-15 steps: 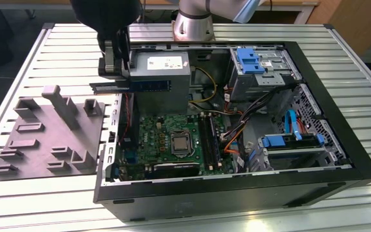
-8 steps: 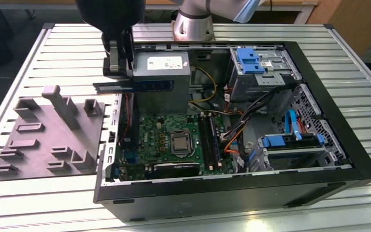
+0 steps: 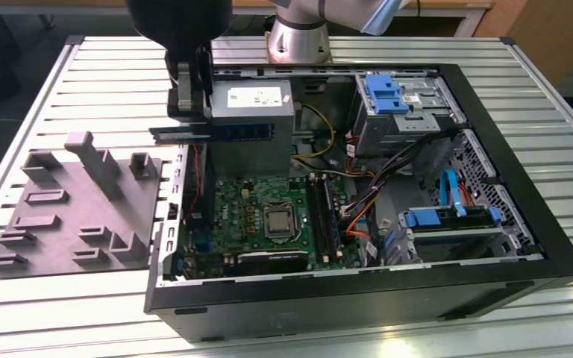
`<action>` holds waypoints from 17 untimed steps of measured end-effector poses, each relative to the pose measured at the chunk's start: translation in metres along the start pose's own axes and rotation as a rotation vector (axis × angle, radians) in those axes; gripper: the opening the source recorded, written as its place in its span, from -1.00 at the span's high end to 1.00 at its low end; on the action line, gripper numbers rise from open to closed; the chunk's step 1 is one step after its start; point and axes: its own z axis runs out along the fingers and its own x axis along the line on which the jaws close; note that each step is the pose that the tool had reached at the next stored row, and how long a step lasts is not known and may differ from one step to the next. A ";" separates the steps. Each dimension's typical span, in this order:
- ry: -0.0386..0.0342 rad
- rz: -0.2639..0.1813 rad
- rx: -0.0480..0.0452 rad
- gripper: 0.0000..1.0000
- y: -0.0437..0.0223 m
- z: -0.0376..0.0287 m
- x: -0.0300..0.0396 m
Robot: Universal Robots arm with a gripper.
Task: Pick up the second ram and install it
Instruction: 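Pick up the second ram and move it above second insertion slot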
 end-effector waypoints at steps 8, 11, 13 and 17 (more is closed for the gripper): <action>0.0001 0.000 0.0000 0.76 -0.0062 -0.0003 0.0000; 0.0001 0.000 -0.0001 0.76 -0.0090 -0.0005 0.0000; 0.0001 0.000 0.0000 0.76 -0.0108 -0.0005 0.0000; 0.0001 0.000 -0.0001 0.76 -0.0145 -0.0007 0.0000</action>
